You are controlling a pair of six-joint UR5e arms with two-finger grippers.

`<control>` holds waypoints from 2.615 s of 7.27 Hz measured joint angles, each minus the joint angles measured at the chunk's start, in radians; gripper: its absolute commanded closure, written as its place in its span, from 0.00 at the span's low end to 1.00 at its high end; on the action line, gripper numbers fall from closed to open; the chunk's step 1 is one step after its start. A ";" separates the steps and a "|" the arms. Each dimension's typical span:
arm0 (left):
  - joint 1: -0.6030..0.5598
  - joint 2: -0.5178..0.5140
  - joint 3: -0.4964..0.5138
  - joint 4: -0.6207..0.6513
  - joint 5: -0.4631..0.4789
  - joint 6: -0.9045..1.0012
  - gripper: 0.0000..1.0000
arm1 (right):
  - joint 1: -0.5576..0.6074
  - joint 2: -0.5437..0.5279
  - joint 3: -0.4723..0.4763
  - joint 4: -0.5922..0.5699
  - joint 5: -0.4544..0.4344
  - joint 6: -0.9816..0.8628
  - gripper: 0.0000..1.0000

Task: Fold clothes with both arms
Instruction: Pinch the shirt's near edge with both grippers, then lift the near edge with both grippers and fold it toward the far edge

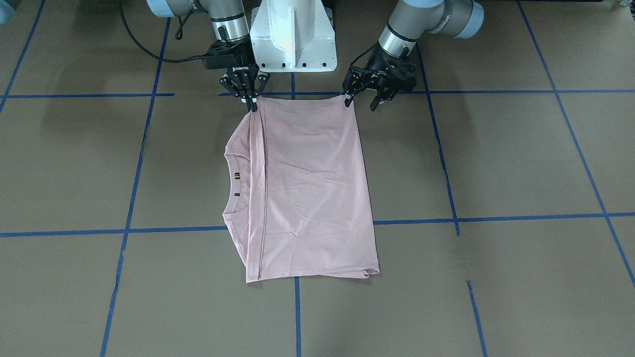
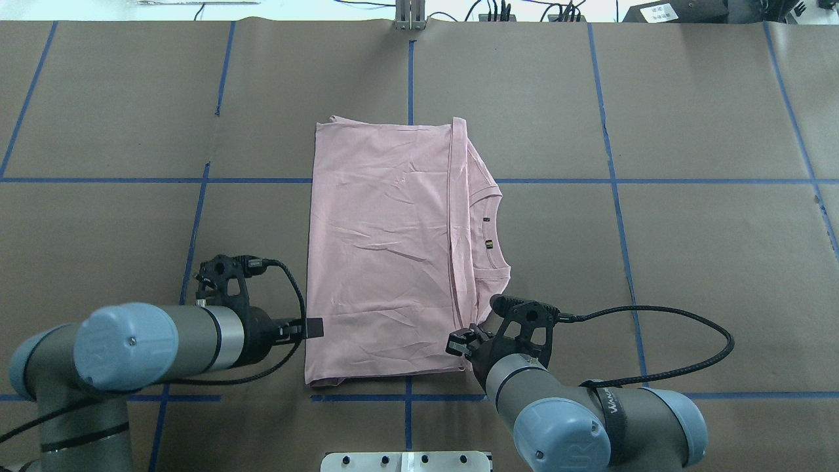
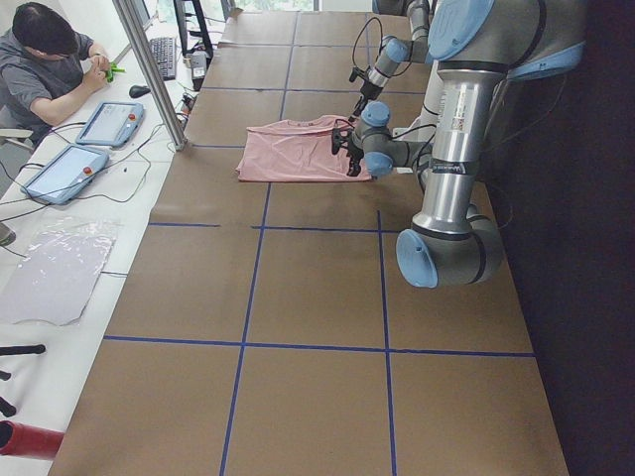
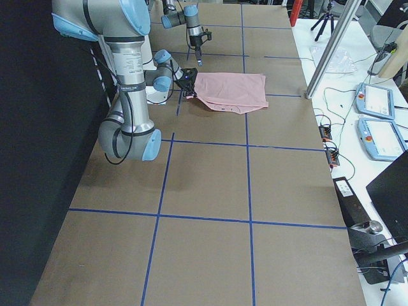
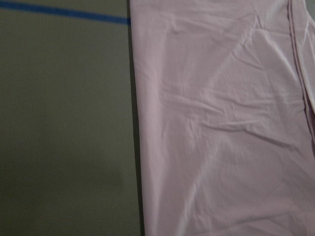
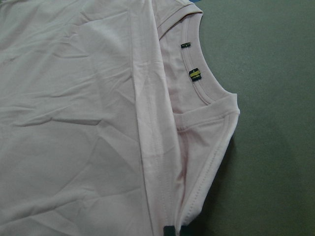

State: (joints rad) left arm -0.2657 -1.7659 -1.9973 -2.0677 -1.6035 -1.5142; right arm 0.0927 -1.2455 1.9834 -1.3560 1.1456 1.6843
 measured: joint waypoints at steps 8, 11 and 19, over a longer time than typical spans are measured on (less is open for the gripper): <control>0.092 -0.038 0.054 0.068 0.030 -0.060 0.46 | -0.001 0.001 0.000 0.000 -0.002 0.000 1.00; 0.092 -0.048 0.063 0.068 0.030 -0.061 0.96 | -0.001 0.001 0.000 0.000 -0.003 0.000 1.00; 0.088 -0.087 -0.213 0.356 -0.032 -0.009 1.00 | -0.010 -0.022 0.135 -0.113 0.018 -0.003 1.00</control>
State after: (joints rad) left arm -0.1775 -1.8529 -2.2106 -1.7118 -1.6351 -1.5237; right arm 0.0828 -1.2677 2.1186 -1.4689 1.1637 1.6815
